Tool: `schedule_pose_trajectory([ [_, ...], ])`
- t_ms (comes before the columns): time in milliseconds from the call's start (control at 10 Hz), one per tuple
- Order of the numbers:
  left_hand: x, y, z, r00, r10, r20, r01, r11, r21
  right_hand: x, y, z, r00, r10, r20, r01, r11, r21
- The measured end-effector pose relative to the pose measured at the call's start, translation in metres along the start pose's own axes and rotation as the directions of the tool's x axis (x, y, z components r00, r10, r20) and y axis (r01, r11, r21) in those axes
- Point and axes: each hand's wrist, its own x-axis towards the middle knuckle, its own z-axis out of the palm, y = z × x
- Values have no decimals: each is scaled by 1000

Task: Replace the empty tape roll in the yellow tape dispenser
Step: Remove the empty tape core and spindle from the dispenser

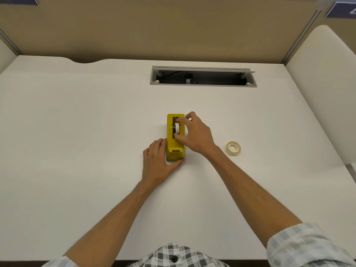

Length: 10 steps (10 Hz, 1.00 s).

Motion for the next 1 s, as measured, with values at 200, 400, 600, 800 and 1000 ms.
schedule_pose_trajectory([
  [200, 0, 0, 1, 1000, -3, 0, 3, 1000, 4, 4, -4, 4, 1000, -20, -13, 20, 999, -36],
  [400, 0, -1, 1, 1000, 7, -9, -7, 1000, 10, 6, -8, 5, 999, -31, -14, 31, 999, -37],
  [600, -1, -1, 1, 1000, 12, -27, -12, 1000, 10, 9, -8, 0, 999, -39, 18, 40, 998, -40],
  [800, -1, -1, 1, 1000, 11, -25, -10, 1000, 21, 9, -5, -7, 997, -51, 60, 52, 998, -22],
  [1000, 0, -1, 2, 1000, 5, -24, -4, 1000, 25, 7, -4, -9, 995, -66, 72, 69, 997, -41],
])
